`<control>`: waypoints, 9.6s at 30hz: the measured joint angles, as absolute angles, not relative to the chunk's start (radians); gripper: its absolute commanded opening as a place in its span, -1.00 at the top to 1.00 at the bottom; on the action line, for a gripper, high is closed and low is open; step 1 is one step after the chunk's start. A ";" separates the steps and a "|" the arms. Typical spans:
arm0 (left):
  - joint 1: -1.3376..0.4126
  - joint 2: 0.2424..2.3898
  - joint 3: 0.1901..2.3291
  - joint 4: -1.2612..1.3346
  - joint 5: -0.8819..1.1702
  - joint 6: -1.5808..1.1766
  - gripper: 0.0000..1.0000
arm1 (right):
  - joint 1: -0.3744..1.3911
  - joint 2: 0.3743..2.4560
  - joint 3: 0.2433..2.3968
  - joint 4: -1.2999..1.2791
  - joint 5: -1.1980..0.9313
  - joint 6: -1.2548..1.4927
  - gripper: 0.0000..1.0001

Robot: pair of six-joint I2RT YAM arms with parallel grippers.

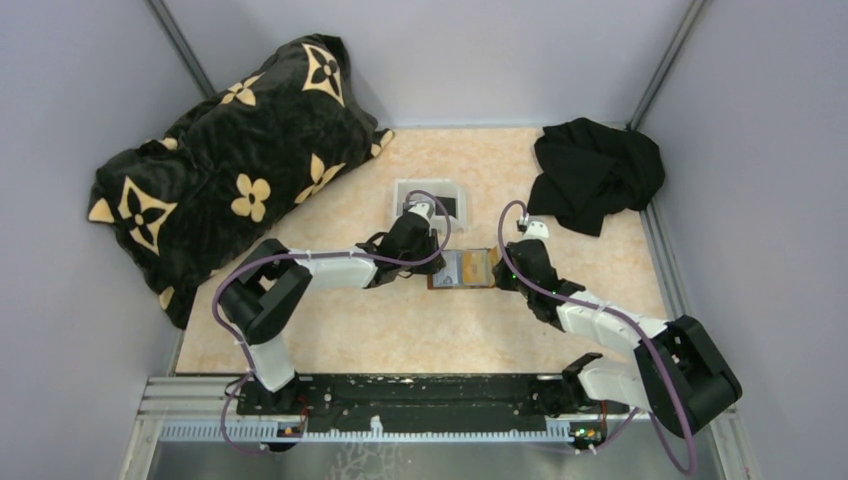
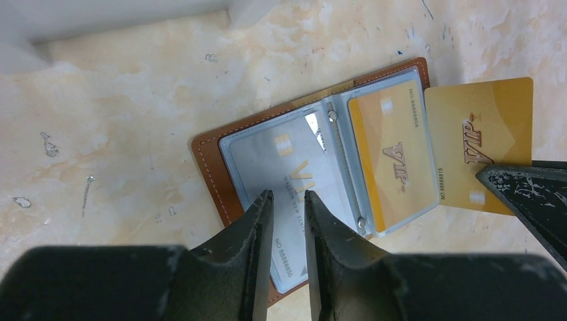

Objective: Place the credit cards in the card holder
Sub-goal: Insert the credit card into the card holder.

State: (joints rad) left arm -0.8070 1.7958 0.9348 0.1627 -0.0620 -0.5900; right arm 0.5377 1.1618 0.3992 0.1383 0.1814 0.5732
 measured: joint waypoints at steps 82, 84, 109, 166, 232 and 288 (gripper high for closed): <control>-0.825 1.803 0.950 0.146 -0.093 -0.590 0.42 | 0.499 1.144 0.320 0.268 0.104 0.668 1.00; -0.825 1.803 0.950 0.146 -0.094 -0.590 0.42 | 0.499 1.133 0.320 0.268 0.102 0.672 1.00; -0.830 1.803 0.944 0.152 -0.097 -0.591 0.42 | 0.555 1.254 0.415 0.351 0.036 0.674 1.00; -0.835 1.710 0.887 -0.038 -0.245 -0.635 0.46 | 0.626 1.360 0.431 0.399 0.145 0.656 1.00; -0.836 1.726 0.899 -0.022 -0.234 -0.640 0.48 | 0.606 1.444 0.271 0.725 -0.002 0.896 1.00; -0.857 1.728 0.893 -0.006 -0.234 -0.658 0.49 | 0.608 1.655 0.264 0.988 0.032 0.972 1.00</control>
State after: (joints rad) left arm -0.8566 1.7283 0.8928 -0.0063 -0.2337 -0.6582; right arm 0.6079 1.6550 0.2638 0.9878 0.0322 0.9722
